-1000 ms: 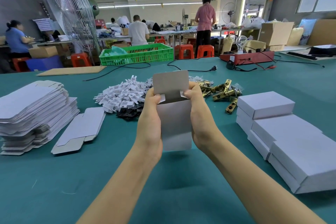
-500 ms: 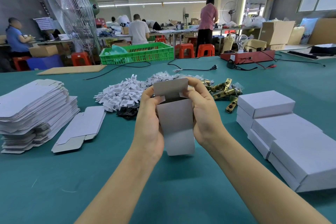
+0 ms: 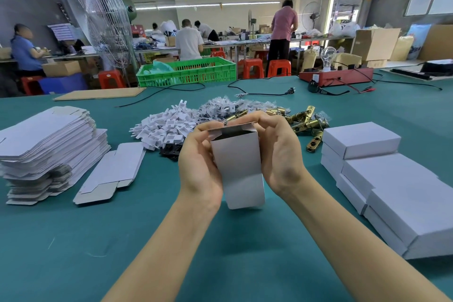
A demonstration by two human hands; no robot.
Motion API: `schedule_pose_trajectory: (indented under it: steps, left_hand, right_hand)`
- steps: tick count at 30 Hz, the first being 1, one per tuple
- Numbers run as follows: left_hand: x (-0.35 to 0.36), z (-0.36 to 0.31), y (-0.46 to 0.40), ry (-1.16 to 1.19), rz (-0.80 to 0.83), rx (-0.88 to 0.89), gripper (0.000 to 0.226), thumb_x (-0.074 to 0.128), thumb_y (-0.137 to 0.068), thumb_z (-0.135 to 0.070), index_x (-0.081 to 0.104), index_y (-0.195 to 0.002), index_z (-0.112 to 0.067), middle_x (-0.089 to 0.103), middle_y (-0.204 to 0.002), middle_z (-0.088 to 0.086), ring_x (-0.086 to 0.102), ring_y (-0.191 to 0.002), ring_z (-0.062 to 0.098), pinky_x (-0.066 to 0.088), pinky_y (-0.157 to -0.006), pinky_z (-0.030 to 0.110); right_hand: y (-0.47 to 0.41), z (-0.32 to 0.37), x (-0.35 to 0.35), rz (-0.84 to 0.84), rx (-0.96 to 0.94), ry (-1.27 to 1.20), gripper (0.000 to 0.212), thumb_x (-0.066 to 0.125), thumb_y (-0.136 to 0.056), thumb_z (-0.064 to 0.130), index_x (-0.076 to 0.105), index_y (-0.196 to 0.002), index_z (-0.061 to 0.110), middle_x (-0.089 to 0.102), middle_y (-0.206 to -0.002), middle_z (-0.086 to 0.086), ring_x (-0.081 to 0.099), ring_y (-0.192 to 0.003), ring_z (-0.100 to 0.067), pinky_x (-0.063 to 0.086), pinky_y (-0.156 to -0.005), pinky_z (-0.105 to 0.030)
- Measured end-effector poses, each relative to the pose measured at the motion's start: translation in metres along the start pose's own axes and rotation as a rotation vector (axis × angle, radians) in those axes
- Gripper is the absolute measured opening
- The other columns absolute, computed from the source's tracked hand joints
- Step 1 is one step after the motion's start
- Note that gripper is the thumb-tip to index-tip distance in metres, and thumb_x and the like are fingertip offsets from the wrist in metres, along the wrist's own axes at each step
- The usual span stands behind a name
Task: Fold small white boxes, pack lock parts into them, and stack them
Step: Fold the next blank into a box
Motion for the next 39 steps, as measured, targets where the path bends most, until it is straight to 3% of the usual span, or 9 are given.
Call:
schedule_pose_trajectory:
  steps: [4, 7, 11, 16, 20, 24, 32, 36, 39]
  left_hand:
    - [0.008, -0.002, 0.005, -0.027, 0.074, -0.004, 0.014, 0.059, -0.072, -0.032, 0.068, -0.065, -0.025, 0.059, -0.07, 0.002, 0.055, -0.061, 0.016, 0.046, -0.054, 0.023]
    - [0.011, -0.003, 0.005, -0.041, 0.091, 0.005, 0.021, 0.057, -0.082, -0.027, 0.068, -0.065, -0.024, 0.065, -0.068, -0.001, 0.061, -0.06, 0.013, 0.051, -0.055, 0.02]
    - [0.004, -0.003, 0.002, -0.087, 0.01, 0.041, 0.004, 0.062, -0.077, -0.023, 0.066, -0.079, -0.022, 0.063, -0.074, -0.003, 0.058, -0.062, 0.01, 0.049, -0.055, 0.021]
    - [-0.001, -0.004, 0.001, -0.155, -0.02, 0.054, 0.014, 0.058, -0.086, -0.018, 0.069, -0.08, -0.025, 0.062, -0.077, -0.003, 0.055, -0.066, 0.011, 0.045, -0.06, 0.024]
    - [-0.002, -0.006, -0.001, -0.18, -0.019, 0.083, 0.012, 0.055, -0.087, -0.012, 0.063, -0.088, -0.021, 0.063, -0.063, -0.01, 0.057, -0.053, 0.003, 0.045, -0.048, 0.016]
    - [-0.003, -0.009, -0.001, -0.252, -0.051, 0.131, 0.012, 0.06, -0.079, -0.017, 0.063, -0.089, -0.022, 0.063, -0.062, -0.013, 0.056, -0.052, 0.002, 0.044, -0.046, 0.016]
    - [-0.001, -0.008, 0.0, -0.307, -0.053, 0.172, 0.018, 0.058, -0.097, -0.021, 0.068, -0.091, -0.034, 0.067, -0.079, -0.006, 0.061, -0.066, 0.006, 0.05, -0.056, 0.022]
    - [0.001, -0.009, 0.003, -0.335, -0.071, 0.195, 0.019, 0.06, -0.096, -0.027, 0.069, -0.085, -0.04, 0.063, -0.09, 0.002, 0.057, -0.086, 0.018, 0.047, -0.08, 0.04]
    - [0.003, -0.012, 0.004, -0.323, -0.078, 0.208, 0.017, 0.062, -0.094, -0.03, 0.069, -0.082, -0.04, 0.059, -0.094, 0.007, 0.052, -0.091, 0.023, 0.043, -0.085, 0.044]
  right_hand:
    - [-0.003, 0.001, -0.007, -0.089, -0.04, 0.15, 0.018, 0.057, -0.079, 0.033, 0.06, -0.08, 0.016, 0.062, -0.093, -0.011, 0.055, -0.087, -0.025, 0.039, -0.079, -0.04]
    - [-0.003, 0.002, -0.008, -0.113, -0.087, 0.205, 0.013, 0.062, -0.079, 0.033, 0.058, -0.077, 0.02, 0.06, -0.091, -0.007, 0.051, -0.092, -0.023, 0.033, -0.084, -0.041]
    - [-0.003, 0.002, -0.011, -0.122, -0.075, 0.181, 0.013, 0.062, -0.078, 0.033, 0.058, -0.079, 0.02, 0.061, -0.088, -0.004, 0.052, -0.09, -0.022, 0.035, -0.083, -0.04]
    - [-0.003, 0.002, -0.01, -0.099, -0.069, 0.188, 0.013, 0.062, -0.076, 0.031, 0.059, -0.081, 0.019, 0.061, -0.084, -0.001, 0.055, -0.081, -0.016, 0.041, -0.073, -0.034]
    - [-0.003, 0.003, -0.01, -0.078, -0.079, 0.148, 0.01, 0.058, -0.08, 0.024, 0.06, -0.086, 0.016, 0.063, -0.078, 0.003, 0.059, -0.069, -0.007, 0.048, -0.058, -0.021]
    - [-0.002, 0.003, -0.007, -0.041, -0.084, 0.144, 0.016, 0.049, -0.093, 0.011, 0.062, -0.088, 0.018, 0.06, -0.092, -0.006, 0.058, -0.073, -0.01, 0.049, -0.059, -0.021]
    - [-0.002, 0.011, -0.006, -0.028, -0.139, 0.226, 0.014, 0.048, -0.1, 0.016, 0.06, -0.104, 0.021, 0.06, -0.106, -0.014, 0.058, -0.089, -0.019, 0.05, -0.076, -0.032]
    - [-0.001, 0.009, -0.007, -0.105, -0.197, 0.318, 0.014, 0.046, -0.101, 0.02, 0.06, -0.102, 0.022, 0.058, -0.099, -0.012, 0.053, -0.086, -0.022, 0.043, -0.077, -0.04]
    - [0.0, 0.011, -0.004, -0.116, -0.235, 0.344, 0.015, 0.045, -0.101, 0.021, 0.06, -0.097, 0.021, 0.06, -0.09, -0.004, 0.052, -0.081, -0.021, 0.042, -0.073, -0.038]
Point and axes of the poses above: each hand's wrist, its own y-axis away from the middle knuckle, its own x-axis out of the palm, z = x × y, the point moved 7 cm from there along -y, towards the middle knuckle
